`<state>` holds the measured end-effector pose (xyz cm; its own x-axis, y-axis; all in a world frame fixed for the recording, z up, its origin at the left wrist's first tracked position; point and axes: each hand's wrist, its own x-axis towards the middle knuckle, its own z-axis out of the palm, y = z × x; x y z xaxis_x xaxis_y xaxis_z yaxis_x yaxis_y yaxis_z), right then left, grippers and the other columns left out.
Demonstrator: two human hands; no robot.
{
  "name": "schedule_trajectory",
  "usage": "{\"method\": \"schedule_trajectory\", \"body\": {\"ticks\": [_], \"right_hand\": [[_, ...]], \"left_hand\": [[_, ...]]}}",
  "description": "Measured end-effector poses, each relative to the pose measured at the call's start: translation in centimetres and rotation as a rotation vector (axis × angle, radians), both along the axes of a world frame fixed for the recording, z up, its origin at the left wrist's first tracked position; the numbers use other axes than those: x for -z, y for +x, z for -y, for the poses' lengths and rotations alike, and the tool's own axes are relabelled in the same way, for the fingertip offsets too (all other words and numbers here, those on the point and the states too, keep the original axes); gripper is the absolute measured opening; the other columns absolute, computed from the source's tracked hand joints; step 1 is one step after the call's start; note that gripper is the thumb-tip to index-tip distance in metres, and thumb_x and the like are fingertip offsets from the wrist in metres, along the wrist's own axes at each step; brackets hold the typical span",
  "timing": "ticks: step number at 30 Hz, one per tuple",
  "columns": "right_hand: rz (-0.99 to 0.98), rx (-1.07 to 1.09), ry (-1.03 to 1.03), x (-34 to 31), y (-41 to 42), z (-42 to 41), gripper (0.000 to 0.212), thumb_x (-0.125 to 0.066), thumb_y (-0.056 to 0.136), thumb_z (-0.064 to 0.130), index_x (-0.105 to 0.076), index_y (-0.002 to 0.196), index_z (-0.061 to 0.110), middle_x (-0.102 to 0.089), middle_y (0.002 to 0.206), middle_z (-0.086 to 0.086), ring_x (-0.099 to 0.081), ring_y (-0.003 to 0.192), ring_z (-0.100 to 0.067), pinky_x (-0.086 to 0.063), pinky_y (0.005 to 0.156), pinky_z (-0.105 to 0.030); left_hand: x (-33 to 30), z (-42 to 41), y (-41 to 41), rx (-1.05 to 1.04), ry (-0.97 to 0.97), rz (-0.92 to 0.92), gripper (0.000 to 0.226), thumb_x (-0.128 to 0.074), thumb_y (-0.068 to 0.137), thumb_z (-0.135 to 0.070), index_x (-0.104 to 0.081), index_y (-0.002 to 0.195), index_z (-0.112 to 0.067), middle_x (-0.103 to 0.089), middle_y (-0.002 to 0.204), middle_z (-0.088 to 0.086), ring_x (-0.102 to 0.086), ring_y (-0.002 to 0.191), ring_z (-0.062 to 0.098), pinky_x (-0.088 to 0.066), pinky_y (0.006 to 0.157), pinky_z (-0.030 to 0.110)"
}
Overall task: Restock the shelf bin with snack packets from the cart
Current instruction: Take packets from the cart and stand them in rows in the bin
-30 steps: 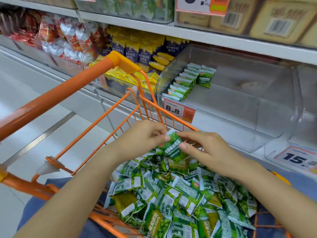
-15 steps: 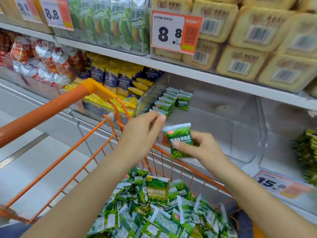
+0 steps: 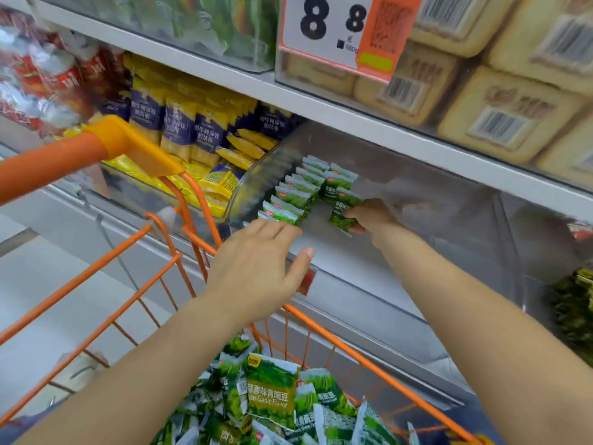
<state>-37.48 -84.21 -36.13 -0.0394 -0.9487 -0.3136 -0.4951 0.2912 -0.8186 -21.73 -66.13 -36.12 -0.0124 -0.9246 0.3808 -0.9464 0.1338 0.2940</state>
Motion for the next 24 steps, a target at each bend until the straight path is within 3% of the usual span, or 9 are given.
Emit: {"method": "schedule_trajectory", "body": {"ticks": [2,4,6,7,9,13,18,22,24], "right_hand": [[-0.092,-0.026,-0.045,0.4,1.0,1.6,0.027,-0.068,0.087,0.010,-0.057,0.108,-0.002,-0.058,0.096,-0.017,-0.064,0.095,-0.031,-0.051,0.091,-0.037],[-0.146,-0.020,-0.065,0.9,1.8,2.7,0.028,-0.070,0.085,0.011,-0.058,0.105,-0.004,-0.063,0.094,-0.017,-0.066,0.091,-0.029,-0.052,0.091,-0.035],[-0.219,0.007,-0.094,1.3,2.6,3.0,0.015,-0.070,0.085,0.013,-0.059,0.078,0.006,-0.065,0.066,-0.008,-0.061,0.067,-0.019,-0.052,0.066,-0.020],[-0.240,0.030,-0.115,1.7,2.8,3.1,0.025,-0.069,0.085,0.015,-0.053,0.066,0.010,-0.060,0.055,-0.005,-0.056,0.059,-0.016,-0.048,0.054,-0.020],[-0.260,0.060,-0.168,2.4,2.9,3.2,0.031,-0.066,0.085,0.017,-0.050,0.060,0.011,-0.060,0.065,-0.008,-0.056,0.065,-0.021,-0.041,0.054,-0.027],[-0.266,0.142,-0.220,2.9,2.5,3.0,0.015,-0.067,0.086,0.020,-0.066,0.086,0.006,-0.058,0.083,-0.013,-0.057,0.080,-0.024,-0.040,0.067,-0.031],[-0.187,0.139,-0.264,3.5,2.7,3.1,0.039,-0.071,0.084,0.023,-0.060,0.117,0.006,-0.063,0.121,-0.012,-0.058,0.114,-0.028,-0.045,0.087,-0.030],[-0.108,0.171,-0.243,2.9,2.6,2.9,0.049,-0.073,0.081,0.022,-0.050,0.123,0.008,-0.057,0.126,-0.013,-0.055,0.117,-0.028,-0.044,0.091,-0.031],[-0.054,0.176,-0.277,1.9,2.5,2.6,0.042,-0.070,0.081,0.017,-0.052,0.118,0.010,-0.057,0.124,-0.014,-0.054,0.117,-0.030,-0.045,0.094,-0.034]], "left_hand": [[0.0,0.1,0.1,0.003,0.003,0.007,0.051,-0.031,0.093,-0.048,-0.068,0.113,-0.019,-0.069,0.104,-0.003,-0.062,0.102,0.019,-0.047,0.069,0.028],[-0.2,0.0,0.1,-0.002,0.017,0.019,0.050,-0.032,0.092,-0.048,-0.066,0.116,-0.019,-0.070,0.101,-0.003,-0.063,0.099,0.019,-0.046,0.066,0.027],[-0.2,-0.1,0.1,-0.012,0.027,0.024,0.050,-0.033,0.092,-0.047,-0.064,0.119,-0.019,-0.070,0.100,-0.004,-0.063,0.099,0.019,-0.045,0.065,0.026],[-0.2,-0.1,0.1,-0.014,0.031,0.022,0.050,-0.033,0.092,-0.047,-0.063,0.120,-0.019,-0.070,0.100,-0.005,-0.062,0.099,0.018,-0.044,0.065,0.026],[-0.2,-0.1,0.1,-0.015,0.031,0.017,0.049,-0.033,0.092,-0.047,-0.063,0.120,-0.020,-0.070,0.098,-0.005,-0.062,0.098,0.018,-0.043,0.064,0.026],[-0.2,0.0,0.1,-0.008,0.014,0.017,0.048,-0.034,0.091,-0.045,-0.064,0.119,-0.019,-0.071,0.096,-0.004,-0.063,0.096,0.019,-0.042,0.064,0.026],[-0.1,-0.1,0.2,-0.007,-0.030,0.027,0.046,-0.035,0.090,-0.043,-0.067,0.112,-0.020,-0.071,0.094,-0.005,-0.063,0.094,0.018,-0.042,0.064,0.026],[-0.2,0.0,0.2,-0.006,-0.041,0.053,0.046,-0.035,0.089,-0.042,-0.069,0.109,-0.020,-0.071,0.092,-0.004,-0.063,0.093,0.018,-0.039,0.063,0.024],[-0.4,-0.1,0.2,-0.003,-0.023,0.050,0.045,-0.035,0.090,-0.042,-0.068,0.112,-0.020,-0.071,0.096,-0.003,-0.061,0.097,0.019,-0.034,0.064,0.024]]}}
